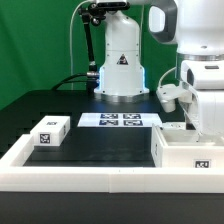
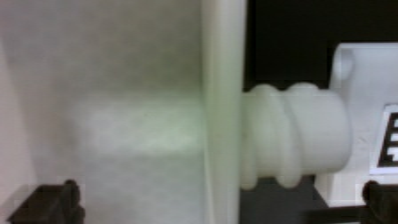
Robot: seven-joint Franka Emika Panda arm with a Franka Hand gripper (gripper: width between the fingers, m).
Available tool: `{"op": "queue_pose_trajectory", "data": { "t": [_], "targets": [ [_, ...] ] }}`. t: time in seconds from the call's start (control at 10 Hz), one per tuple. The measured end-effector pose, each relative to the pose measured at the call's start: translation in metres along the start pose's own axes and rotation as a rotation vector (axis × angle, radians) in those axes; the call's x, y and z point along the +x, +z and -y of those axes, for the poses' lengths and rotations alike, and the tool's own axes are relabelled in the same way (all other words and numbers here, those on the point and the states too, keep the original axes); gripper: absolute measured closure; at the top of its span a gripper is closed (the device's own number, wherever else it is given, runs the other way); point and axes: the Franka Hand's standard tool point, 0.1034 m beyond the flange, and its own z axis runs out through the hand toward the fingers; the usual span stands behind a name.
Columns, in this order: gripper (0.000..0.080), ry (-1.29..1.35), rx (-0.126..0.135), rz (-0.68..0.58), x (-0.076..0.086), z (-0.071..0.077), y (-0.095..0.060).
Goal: Assemble cabinet
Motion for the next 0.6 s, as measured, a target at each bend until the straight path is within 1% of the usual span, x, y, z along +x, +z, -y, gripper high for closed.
{"op": "queue_pose_trajectory", "data": {
  "t": [0.2, 0.4, 0.5, 0.6],
  "targets": [
    [0.0002, 0.0, 0.0, 0.001, 0.0, 0.0, -0.001],
    [0.0002, -0.004, -0.015, 0.008, 0.0, -0.003, -0.019],
    [0.0002, -0.006, -0.025, 0.013, 0.001, -0.005, -0.031],
    [0.0002, -0.007, -0.028, 0.02, 0.001, -0.007, -0.043]
  ]
}}
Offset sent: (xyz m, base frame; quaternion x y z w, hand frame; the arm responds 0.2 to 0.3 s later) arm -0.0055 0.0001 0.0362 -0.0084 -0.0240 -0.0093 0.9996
